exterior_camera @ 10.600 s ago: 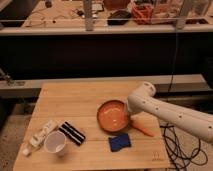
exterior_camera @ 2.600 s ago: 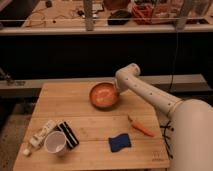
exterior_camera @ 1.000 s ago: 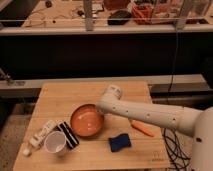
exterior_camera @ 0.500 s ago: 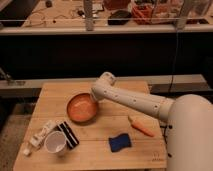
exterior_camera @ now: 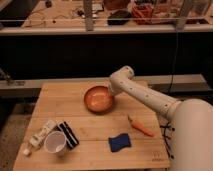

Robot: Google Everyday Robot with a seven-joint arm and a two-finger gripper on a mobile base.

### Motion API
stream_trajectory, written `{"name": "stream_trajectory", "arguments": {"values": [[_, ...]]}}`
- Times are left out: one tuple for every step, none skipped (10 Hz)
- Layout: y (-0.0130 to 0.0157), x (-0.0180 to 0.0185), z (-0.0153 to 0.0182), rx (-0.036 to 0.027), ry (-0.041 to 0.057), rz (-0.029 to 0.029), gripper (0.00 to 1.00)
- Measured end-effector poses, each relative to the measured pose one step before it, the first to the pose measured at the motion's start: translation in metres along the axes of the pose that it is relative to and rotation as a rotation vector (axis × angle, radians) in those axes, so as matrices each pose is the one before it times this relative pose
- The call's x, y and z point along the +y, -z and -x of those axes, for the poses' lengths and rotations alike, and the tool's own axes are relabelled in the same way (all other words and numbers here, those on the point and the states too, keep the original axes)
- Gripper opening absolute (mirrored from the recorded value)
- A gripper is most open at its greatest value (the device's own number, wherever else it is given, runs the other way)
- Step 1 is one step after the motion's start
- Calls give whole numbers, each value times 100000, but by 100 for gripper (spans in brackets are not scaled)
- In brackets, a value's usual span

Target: Drag the ceramic bowl in a circle

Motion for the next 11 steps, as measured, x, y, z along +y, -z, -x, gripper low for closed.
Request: {"name": "stream_trajectory", "arguments": {"values": [[686,2092,987,-315,-4268,2127,0],[1053,2060,1783,-514,-3483,2702,0],[798,993,1815,-782,-1135,1539,0],[668,351,1581,-805,-559,980,0],[844,47,2597,-1618,-729,1170,0],[584,-25,1888,-1046,-371,349,0],[495,73,1765,-803,59,123,0],[490,-331,2270,-1031,1390,-91,0],[210,-1362,1723,-846,2897,-1302,0],[-12,-1455,826,-341,2677,-1042,0],[-126,-2292,252,33,3890,-1683,0]]}}
